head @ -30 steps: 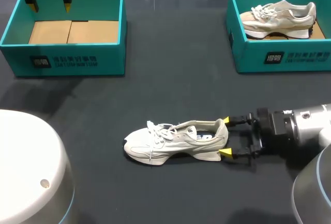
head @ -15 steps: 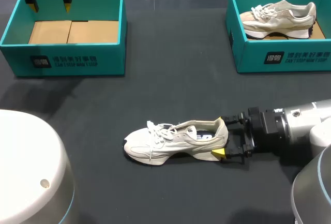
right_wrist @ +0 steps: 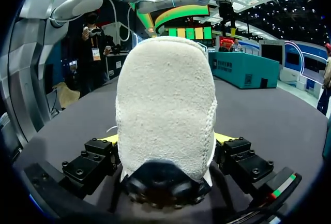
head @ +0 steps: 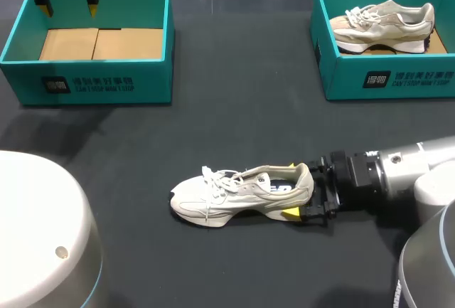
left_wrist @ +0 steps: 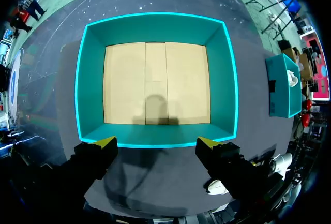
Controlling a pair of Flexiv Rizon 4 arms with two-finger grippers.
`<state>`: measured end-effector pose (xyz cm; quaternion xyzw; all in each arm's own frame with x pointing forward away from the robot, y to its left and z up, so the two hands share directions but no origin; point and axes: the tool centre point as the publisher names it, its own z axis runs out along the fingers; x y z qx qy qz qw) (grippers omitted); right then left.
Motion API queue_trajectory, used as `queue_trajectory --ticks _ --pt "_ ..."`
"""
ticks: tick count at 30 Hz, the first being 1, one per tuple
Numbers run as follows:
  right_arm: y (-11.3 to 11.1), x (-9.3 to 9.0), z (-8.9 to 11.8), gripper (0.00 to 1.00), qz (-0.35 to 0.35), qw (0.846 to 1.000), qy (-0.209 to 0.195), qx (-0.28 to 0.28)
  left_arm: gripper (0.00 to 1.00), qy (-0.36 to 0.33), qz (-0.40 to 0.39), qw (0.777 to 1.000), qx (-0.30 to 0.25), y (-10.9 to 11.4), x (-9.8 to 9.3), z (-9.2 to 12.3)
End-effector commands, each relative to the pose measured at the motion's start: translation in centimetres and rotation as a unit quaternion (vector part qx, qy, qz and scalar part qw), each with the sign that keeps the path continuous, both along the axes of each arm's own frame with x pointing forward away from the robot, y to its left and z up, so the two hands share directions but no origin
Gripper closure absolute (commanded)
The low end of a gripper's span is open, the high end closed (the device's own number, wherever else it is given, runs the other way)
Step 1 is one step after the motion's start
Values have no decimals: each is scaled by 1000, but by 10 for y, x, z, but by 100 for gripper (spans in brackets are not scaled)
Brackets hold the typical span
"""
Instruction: Take the shoe out of the shoebox, open the shoe tongue, remove and reinsert the insole, then place the shoe into the shoebox
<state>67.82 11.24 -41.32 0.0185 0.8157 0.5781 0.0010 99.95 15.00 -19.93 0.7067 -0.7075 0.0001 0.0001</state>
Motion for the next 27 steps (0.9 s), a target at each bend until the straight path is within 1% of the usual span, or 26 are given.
queue_trajectory --ticks 1,15,16,17,18,19,21,22,23,24,27 --pt "6 3 -4 0 3 1000 3 -1 0 0 0 1000 0 0 0 0" --pt "9 3 -6 0 5 1000 6 1 0 0 0 1000 0 0 0 0" --pt "8 3 -6 11 5 1000 5 2 0 0 0 1000 0 0 0 0" --pt "8 3 -5 31 4 1000 5 2 0 0 0 1000 0 0 0 0" --pt "8 3 -5 42 4 1000 4 2 0 0 0 1000 0 0 0 0" --pt "8 3 -4 51 4 1000 3 2 0 0 0 1000 0 0 0 0" --pt "7 3 -4 65 4 1000 2 2 0 0 0 1000 0 0 0 0" --pt "7 3 -4 77 4 1000 2 2 0 0 0 1000 0 0 0 0" --pt "7 3 -4 97 4 1000 2 2 0 0 0 1000 0 0 0 0" --pt "7 4 -4 100 5 1000 1 2 0 0 0 1000 0 0 0 0" --pt "7 5 -4 100 7 1000 1 1 0 0 0 1000 0 0 0 0"
